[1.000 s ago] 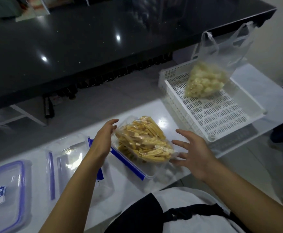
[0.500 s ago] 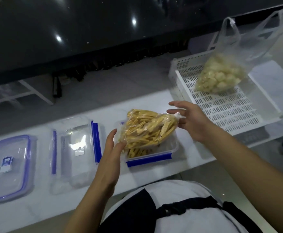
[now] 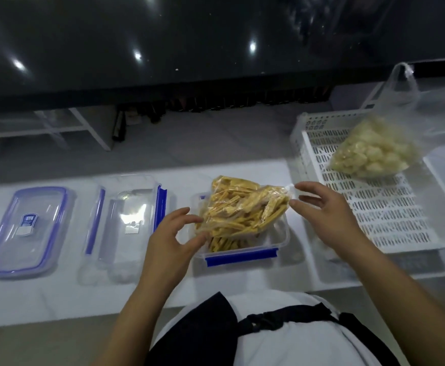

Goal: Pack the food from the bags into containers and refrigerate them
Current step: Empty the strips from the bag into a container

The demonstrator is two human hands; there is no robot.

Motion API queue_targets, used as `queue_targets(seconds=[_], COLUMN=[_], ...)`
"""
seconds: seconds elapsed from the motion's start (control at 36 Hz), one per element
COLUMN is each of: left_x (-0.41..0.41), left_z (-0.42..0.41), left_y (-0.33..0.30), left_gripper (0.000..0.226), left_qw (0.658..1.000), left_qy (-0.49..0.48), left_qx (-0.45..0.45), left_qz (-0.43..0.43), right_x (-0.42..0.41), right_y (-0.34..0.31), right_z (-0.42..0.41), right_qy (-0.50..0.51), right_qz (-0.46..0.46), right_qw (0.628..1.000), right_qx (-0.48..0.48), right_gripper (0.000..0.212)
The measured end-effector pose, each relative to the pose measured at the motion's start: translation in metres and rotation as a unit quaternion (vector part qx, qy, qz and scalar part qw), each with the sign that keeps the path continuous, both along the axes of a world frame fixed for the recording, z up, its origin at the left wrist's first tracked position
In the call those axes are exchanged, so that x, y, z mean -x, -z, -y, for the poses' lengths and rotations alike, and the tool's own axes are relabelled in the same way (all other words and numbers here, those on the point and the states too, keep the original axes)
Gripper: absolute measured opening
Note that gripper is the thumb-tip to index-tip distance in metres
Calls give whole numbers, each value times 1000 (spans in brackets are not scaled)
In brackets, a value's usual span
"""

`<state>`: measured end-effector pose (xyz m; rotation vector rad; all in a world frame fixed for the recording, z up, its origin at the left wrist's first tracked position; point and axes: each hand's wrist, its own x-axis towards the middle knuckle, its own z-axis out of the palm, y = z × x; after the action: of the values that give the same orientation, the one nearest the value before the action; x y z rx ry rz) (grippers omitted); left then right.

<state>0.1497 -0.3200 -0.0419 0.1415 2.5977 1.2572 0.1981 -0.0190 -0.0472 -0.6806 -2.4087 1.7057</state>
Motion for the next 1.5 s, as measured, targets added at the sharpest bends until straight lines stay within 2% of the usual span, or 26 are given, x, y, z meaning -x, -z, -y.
queue_targets(seconds=[0.06, 0.14, 0.19, 0.28, 0.36, 0.42, 0.5, 0.56, 0.64, 0.72, 0.75, 0.81, 0.89, 0.97, 1.06, 1.17, 1.28, 1.39, 1.5], left_x=[3, 8, 11, 14, 15, 12, 5, 3, 5, 8, 10, 13, 17, 19, 21, 27, 35, 43, 43], left_z=[-3, -6, -9, -13, -13, -13, -12, -10, -8, -8, -9, -9, -9, -9, -6, 7, 7, -1, 7], left_y=[-1, -5, -9, -14, -16, -16, -22, -27, -32, -34, -35, -37, -39, -42, -51, -68, -72, -60, -41], left_gripper=[12, 10, 11, 13, 12, 13, 19, 19, 14, 16, 17, 19, 19, 16, 11, 17, 15, 28, 72], left_qw=[1000, 999, 999, 997, 995, 994, 989, 983, 980, 980, 981, 983, 984, 981, 974, 963, 955, 963, 968], left_qy=[-13, -6, 3, 18, 28, 29, 22, 18, 26, 34, 34, 34, 32, 33, 53, 104, 84, 40, 98], left_qx=[-14, -36, -47, -63, -86, -98, -145, -184, -196, -194, -193, -182, -173, -193, -218, -248, -283, -265, -224], left_qz=[-10, -18, -24, -32, -33, -32, -24, -24, -9, 9, 10, 5, -2, 6, 16, 1, 7, 12, 46], right_x=[6, 14, 18, 21, 22, 21, 17, 15, 15, 23, 27, 34, 39, 34, 24, 14, 15, 19, 6], right_y=[1, 1, 0, -1, -3, -5, -6, -4, -1, 2, 2, 1, 2, -2, -17, -44, -52, -30, -10], right_z=[-2, -3, -4, -6, -5, -4, -5, -7, -9, -9, -8, -6, -2, 1, -2, -10, -6, -1, 0], right_qy=[0, 13, 15, 14, 12, 6, -8, -1, 15, -15, -20, -10, 25, 34, 32, 25, -7, -13, -35], right_qz=[7, -12, -15, 7, 4, -30, -73, -80, -75, -19, -13, -36, -70, -84, -111, -148, -146, -83, -47], right_qw=[1000, 999, 999, 999, 999, 999, 997, 996, 997, 999, 999, 999, 996, 994, 993, 983, 981, 975, 962], right_qx=[18, 31, 39, 52, 49, 13, -27, -25, 3, 27, 26, 5, -56, -67, -21, 102, 125, 206, 265], right_gripper=[14, 14, 5, 21, 12, 19, 17, 16, 12, 33, 30, 10, 20, 15, 13, 12, 6, 31, 57])
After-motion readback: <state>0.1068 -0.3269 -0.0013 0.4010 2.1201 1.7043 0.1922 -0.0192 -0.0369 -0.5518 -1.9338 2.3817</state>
